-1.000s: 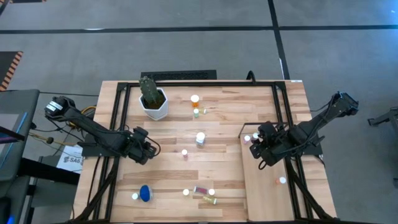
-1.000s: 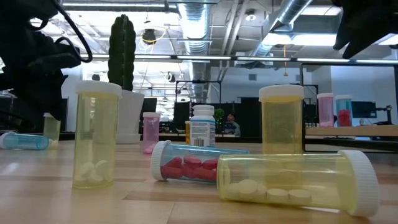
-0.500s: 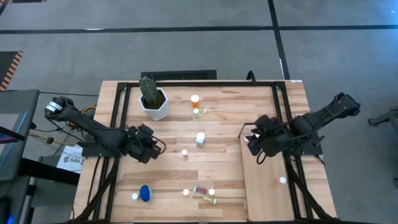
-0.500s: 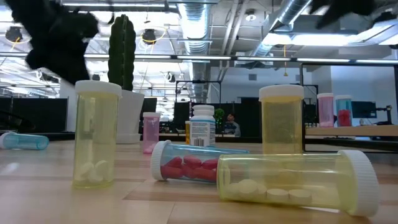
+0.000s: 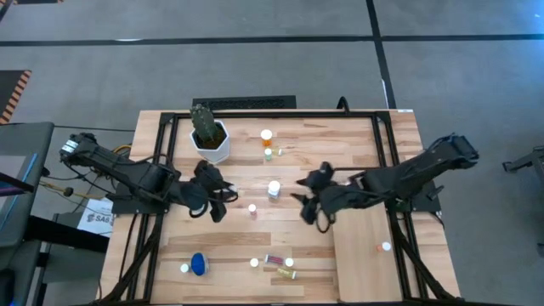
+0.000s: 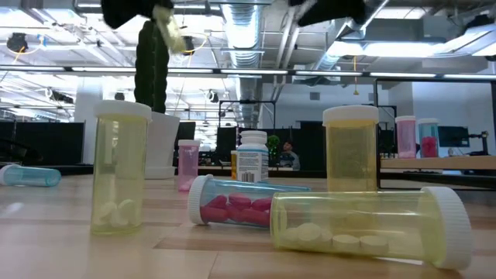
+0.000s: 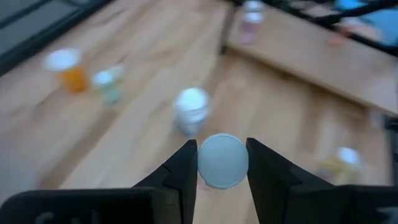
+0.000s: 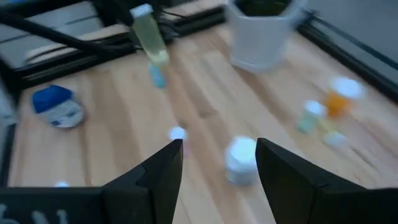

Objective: Pick and place medicine bottles onto shelf by color
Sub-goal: Put the yellow pill bottle on the shelf

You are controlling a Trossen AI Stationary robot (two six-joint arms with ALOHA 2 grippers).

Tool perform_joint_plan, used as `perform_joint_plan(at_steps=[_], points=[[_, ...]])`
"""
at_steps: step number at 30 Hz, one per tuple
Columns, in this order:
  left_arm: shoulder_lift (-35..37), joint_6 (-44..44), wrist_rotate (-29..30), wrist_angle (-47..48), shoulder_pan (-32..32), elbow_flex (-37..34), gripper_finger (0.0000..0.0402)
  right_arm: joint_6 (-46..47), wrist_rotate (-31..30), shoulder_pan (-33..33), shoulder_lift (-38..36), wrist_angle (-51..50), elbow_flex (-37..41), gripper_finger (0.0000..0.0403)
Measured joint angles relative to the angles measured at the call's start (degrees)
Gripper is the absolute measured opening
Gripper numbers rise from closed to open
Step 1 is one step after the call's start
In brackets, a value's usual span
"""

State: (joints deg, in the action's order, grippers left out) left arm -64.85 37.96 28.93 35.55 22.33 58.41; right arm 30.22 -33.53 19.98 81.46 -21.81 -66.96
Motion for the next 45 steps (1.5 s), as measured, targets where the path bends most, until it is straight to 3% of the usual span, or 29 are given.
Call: perform_joint_plan(at_steps=[3,8,16,25,45], points=[[-0.04,-2.72,-4.17,-3.81,0.02,0.00,0.0096,-4.68,6.33,-1.68,3.80,8.63,0.00,0.0225],[-0.04,-3.37,-4.64,-4.54,0.04,0.00,0.0096,-7.78,16.70,-3.97,8.66,20.15,0.00,0.0225],[-2.89,-6.01,-6.62,-7.28,0.15,0.09,0.0096,-7.97,22.96,-6.66,14.57,31.59,0.02,0.0225],[-4.80,-8.51,-7.65,-10.38,0.13,0.00,0.0096,-8.26,24.63,-7.39,14.57,35.96,0.01,0.0225],[-5.76,-15.90,-8.03,-21.15,-1.13,0.00,0.0096,-11.31,26.20,-7.03,14.55,35.64,-0.04,0.0225]])
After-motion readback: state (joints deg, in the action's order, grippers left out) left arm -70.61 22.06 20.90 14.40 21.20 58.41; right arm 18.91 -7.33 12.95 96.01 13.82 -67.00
